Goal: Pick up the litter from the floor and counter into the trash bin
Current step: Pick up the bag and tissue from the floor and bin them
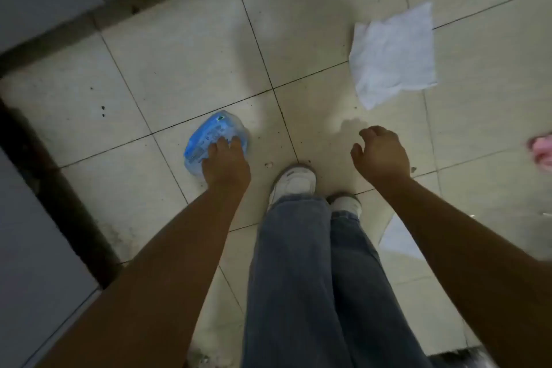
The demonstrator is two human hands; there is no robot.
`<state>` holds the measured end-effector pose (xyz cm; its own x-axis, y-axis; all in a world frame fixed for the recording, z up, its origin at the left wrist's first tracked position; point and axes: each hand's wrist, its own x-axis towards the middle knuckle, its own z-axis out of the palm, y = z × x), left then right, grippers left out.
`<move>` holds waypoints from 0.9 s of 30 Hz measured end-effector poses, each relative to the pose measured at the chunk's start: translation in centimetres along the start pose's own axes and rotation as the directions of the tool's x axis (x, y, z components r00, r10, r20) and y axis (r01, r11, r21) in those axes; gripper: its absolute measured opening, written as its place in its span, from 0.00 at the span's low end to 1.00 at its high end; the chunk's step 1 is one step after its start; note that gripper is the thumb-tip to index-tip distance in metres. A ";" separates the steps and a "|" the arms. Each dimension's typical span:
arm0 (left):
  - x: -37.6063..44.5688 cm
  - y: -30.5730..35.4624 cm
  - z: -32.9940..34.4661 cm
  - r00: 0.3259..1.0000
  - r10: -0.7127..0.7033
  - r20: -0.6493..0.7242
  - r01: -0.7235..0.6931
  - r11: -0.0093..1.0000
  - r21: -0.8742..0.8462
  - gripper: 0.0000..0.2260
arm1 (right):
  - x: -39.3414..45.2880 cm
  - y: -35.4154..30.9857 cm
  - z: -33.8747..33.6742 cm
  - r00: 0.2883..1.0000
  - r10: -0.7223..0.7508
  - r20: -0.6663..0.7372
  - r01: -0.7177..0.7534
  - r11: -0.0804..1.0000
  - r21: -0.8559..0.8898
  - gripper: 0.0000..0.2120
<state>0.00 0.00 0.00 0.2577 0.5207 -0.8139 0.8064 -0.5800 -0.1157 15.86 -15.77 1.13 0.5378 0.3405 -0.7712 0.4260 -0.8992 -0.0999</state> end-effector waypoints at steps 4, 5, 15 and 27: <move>5.8 -1.4 2.5 0.987 -0.096 -0.127 0.100 0.995 0.027 0.31 | 4.8 -0.3 3.9 0.991 -0.048 -0.121 0.045 0.999 -0.027 0.20; 7.0 -1.8 2.7 0.985 -0.106 -0.134 0.107 0.994 0.001 0.31 | 5.8 -0.3 4.6 0.988 -0.051 -0.146 0.047 0.998 -0.030 0.20; 8.1 3.9 -0.1 0.967 0.181 -0.178 -0.209 0.965 -0.158 0.17 | 12.4 1.8 3.0 0.933 0.227 -0.279 -0.196 0.971 0.133 0.28; 6.7 12.2 -3.7 0.940 0.219 -0.262 -0.284 0.928 -0.241 0.12 | 13.4 4.8 1.5 0.946 0.241 -0.218 -0.138 0.905 0.401 0.15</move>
<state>13.53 -1.22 -4.74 0.5587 0.5264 -0.6409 0.8035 -0.5350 0.2610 24.01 -15.96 -10.59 0.7700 0.1652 -0.6163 0.0194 -0.9715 -0.2362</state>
